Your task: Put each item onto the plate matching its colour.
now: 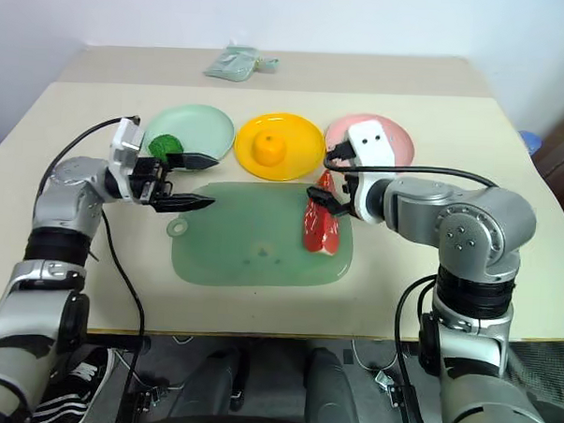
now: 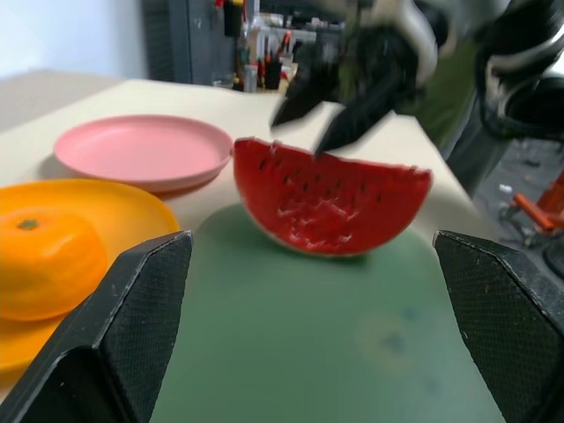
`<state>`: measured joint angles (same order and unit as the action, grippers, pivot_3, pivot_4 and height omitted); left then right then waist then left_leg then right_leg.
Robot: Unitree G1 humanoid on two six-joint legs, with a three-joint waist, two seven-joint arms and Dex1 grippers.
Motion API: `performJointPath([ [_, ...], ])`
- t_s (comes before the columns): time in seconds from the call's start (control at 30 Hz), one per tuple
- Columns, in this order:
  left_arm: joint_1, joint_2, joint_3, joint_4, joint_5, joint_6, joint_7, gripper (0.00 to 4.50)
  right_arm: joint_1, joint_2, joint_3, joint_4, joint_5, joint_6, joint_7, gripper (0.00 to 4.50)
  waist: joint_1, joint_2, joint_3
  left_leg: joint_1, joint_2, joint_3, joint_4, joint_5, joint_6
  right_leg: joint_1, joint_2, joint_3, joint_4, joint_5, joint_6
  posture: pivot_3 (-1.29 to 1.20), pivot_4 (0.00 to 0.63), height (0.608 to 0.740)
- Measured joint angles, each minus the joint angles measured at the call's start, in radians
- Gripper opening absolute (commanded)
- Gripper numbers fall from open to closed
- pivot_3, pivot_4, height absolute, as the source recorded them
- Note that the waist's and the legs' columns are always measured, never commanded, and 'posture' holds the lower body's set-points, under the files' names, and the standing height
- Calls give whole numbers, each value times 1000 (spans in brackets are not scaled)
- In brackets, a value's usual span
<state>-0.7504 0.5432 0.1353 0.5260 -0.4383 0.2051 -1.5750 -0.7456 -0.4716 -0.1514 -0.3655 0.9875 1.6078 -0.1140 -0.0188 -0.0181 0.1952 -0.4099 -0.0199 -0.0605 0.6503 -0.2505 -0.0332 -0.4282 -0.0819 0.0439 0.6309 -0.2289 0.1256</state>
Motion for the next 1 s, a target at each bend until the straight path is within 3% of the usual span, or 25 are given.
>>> performJointPath([
  [0.23,14,16,9,-94,-52,94,44,4483,-2,8,-4,76,236,0,-274,4500,-2,0,0,0,0,0,0,0,0,0,0,0,0,0,0,0,150,740],
  [0.7,119,100,-45,-237,-86,168,-29,4483,-8,-52,105,96,429,0,-421,4500,-2,0,0,0,0,1,-1,0,0,0,0,0,-1,0,0,0,150,740],
  [0.8,126,102,-54,-241,-88,151,-35,4500,-7,-50,110,98,431,0,-438,3712,0,0,0,0,0,1,-1,0,0,0,0,0,-1,0,0,0,150,740],
  [1.0,126,98,-63,-245,-88,124,-28,4500,-8,-51,113,116,408,0,-450,682,-2,0,0,0,0,1,-1,0,0,0,0,0,-1,0,0,0,150,740],
])
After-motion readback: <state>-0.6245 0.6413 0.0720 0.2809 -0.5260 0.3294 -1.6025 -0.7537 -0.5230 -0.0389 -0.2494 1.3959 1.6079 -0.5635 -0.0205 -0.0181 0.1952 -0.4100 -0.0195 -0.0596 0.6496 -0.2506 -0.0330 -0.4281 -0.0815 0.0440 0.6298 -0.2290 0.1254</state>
